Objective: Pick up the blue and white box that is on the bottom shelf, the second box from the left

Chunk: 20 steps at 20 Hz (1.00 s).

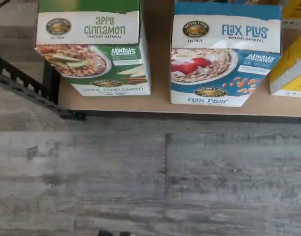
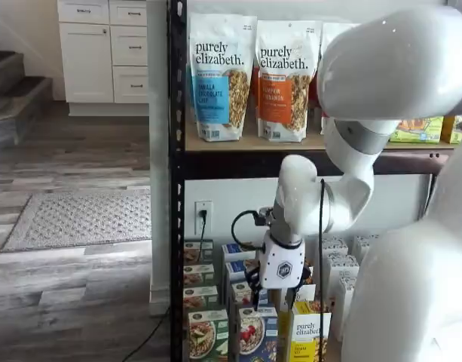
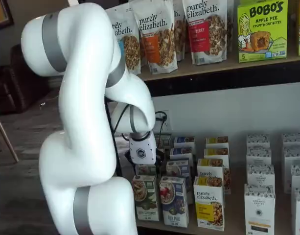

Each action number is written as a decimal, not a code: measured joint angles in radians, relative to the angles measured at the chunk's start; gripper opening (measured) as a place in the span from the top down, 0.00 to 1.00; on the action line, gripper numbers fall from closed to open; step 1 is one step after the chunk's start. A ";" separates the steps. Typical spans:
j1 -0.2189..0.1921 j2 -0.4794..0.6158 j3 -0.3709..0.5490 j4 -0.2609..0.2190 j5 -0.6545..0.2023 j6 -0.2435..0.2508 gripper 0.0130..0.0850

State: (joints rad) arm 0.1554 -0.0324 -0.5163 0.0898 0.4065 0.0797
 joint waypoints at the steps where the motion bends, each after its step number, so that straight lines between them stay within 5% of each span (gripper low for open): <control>1: -0.002 0.009 -0.003 -0.001 -0.006 -0.002 0.00; 15: -0.021 0.190 -0.110 0.075 -0.056 -0.095 0.00; 20: -0.010 0.248 -0.144 0.074 -0.072 -0.084 0.00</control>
State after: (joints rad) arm 0.1453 0.2152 -0.6600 0.1635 0.3345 -0.0041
